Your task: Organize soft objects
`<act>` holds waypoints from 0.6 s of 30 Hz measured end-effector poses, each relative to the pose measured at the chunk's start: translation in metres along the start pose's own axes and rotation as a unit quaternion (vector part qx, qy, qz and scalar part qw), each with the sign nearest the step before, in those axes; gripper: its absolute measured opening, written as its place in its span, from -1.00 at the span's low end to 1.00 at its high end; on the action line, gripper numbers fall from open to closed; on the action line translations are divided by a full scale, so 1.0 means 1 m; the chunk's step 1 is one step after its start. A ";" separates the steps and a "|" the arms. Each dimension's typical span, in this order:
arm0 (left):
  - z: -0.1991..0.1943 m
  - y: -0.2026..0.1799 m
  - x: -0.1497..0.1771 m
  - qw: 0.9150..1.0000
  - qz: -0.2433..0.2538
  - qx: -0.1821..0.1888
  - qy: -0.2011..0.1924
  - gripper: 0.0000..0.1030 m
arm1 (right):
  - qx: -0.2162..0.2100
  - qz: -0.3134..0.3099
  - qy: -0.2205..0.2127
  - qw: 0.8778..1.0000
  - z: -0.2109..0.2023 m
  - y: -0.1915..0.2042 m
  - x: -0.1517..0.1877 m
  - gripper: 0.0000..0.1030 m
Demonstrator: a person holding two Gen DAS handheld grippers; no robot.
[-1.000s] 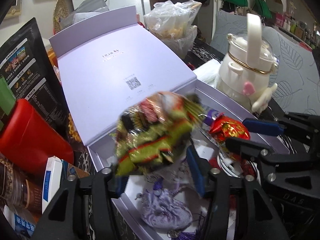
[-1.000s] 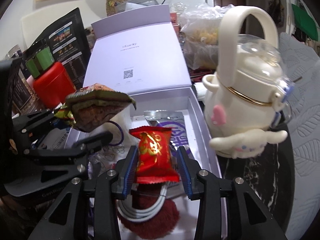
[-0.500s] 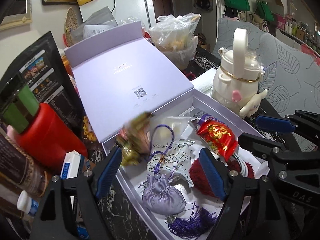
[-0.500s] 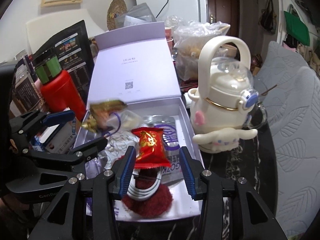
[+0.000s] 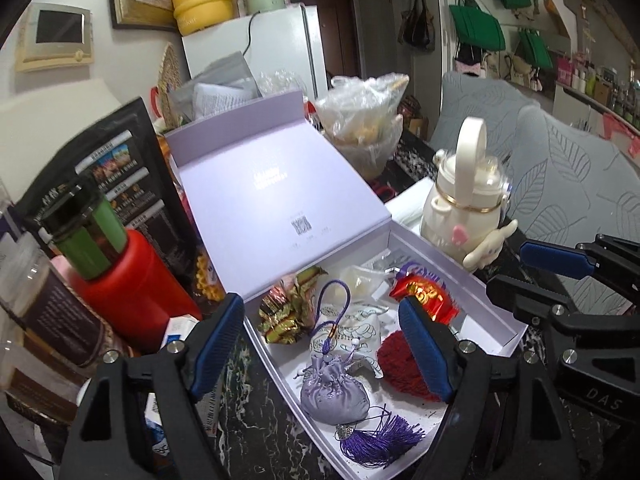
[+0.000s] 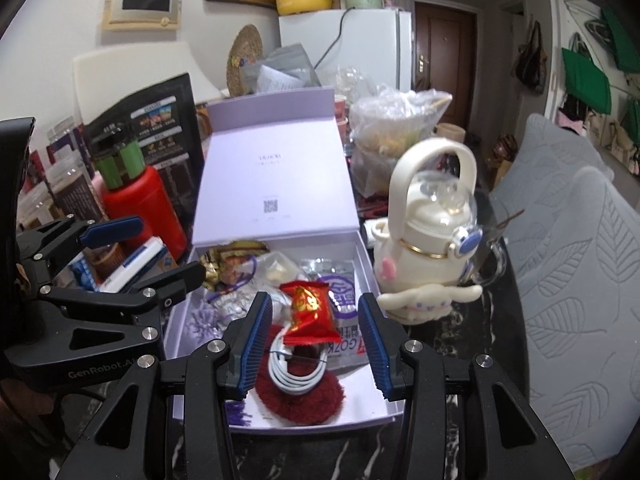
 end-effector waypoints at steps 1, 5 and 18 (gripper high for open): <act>-0.005 0.001 -0.002 1.000 -0.001 -0.001 -0.005 0.55 | -0.001 -0.003 -0.005 1.000 -0.005 0.002 -0.002 -0.14; -0.027 0.006 -0.011 1.000 -0.007 -0.010 -0.027 0.55 | -0.001 -0.014 -0.025 1.000 -0.024 0.010 -0.010 -0.14; -0.114 0.027 -0.024 0.993 -0.030 -0.030 -0.107 0.69 | 0.002 -0.024 -0.103 0.994 -0.094 0.032 -0.025 0.16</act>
Point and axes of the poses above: each gripper's, at about its wrist camera, not at the fingertips, and z roughly the way its jaws point, y to its left, x to its underside, the point moved 9 cm from there along z, roughly the way its jaws point, and after that the axes turned 4 degrees about z, right-handed, at the moved point
